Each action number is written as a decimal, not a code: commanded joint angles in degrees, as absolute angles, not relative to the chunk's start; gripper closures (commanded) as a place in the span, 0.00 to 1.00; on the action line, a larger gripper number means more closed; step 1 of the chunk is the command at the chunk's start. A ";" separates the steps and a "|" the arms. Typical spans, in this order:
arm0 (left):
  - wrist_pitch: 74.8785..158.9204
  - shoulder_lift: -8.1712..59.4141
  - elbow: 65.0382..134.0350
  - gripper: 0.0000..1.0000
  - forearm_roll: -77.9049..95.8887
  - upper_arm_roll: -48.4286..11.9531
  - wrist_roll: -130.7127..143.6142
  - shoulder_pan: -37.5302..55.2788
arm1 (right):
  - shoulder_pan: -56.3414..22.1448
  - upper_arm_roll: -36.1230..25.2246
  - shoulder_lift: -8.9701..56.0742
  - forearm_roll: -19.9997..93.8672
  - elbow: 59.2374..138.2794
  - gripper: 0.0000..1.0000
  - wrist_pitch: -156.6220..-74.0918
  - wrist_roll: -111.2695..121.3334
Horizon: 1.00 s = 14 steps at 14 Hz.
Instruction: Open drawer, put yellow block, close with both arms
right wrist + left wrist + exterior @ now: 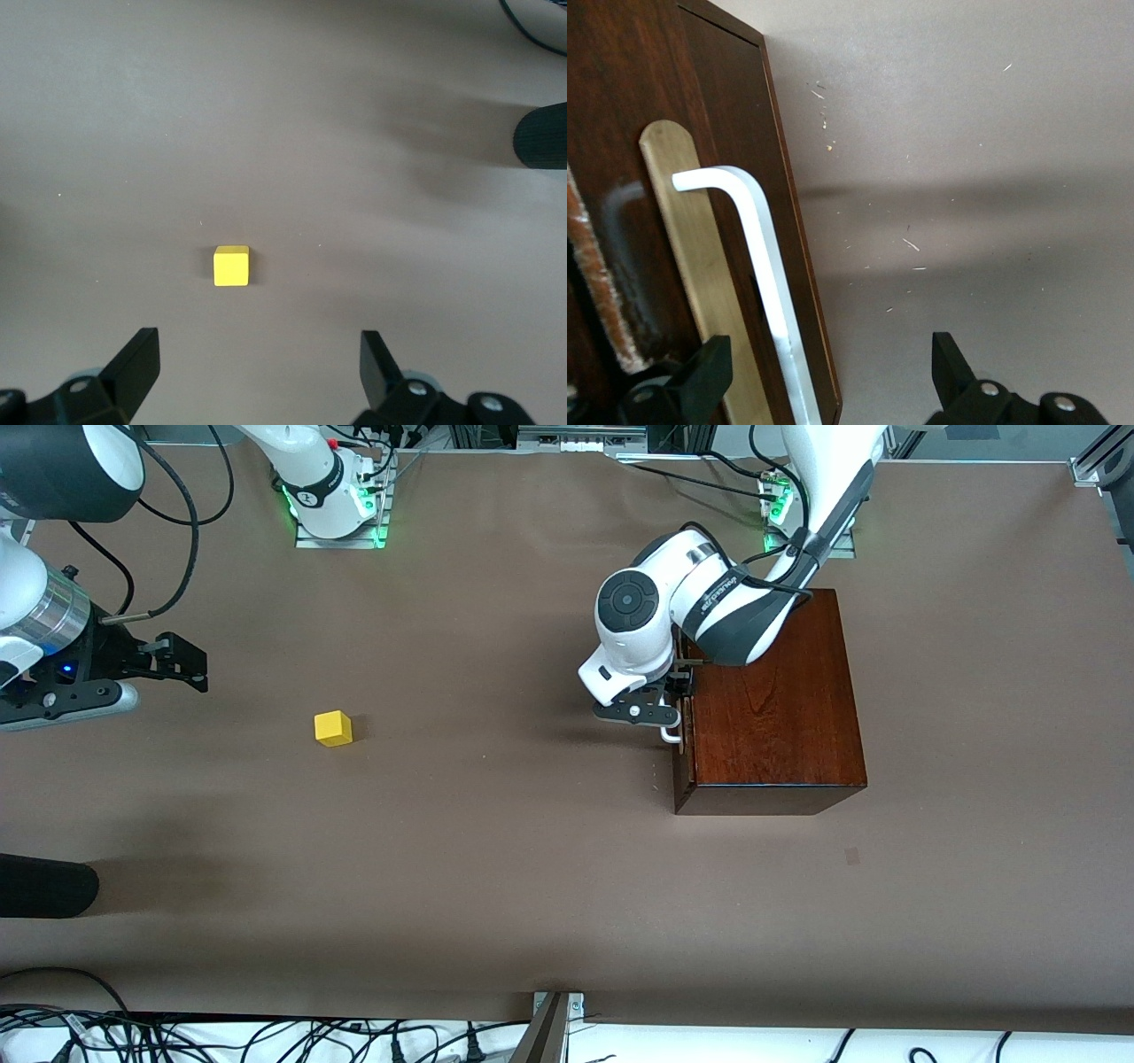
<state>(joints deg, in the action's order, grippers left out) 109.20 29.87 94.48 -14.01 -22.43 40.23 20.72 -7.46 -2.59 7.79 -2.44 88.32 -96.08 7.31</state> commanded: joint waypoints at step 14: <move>122.43 35.77 92.03 0.00 -15.39 -22.41 52.38 27.51 | -6.86 -2.72 8.52 -2.90 87.01 0.00 -95.45 7.73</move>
<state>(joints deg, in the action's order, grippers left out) 115.89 33.70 94.33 -19.46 -22.47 52.21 25.43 -7.37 -3.05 7.88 -2.44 88.32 -96.07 7.26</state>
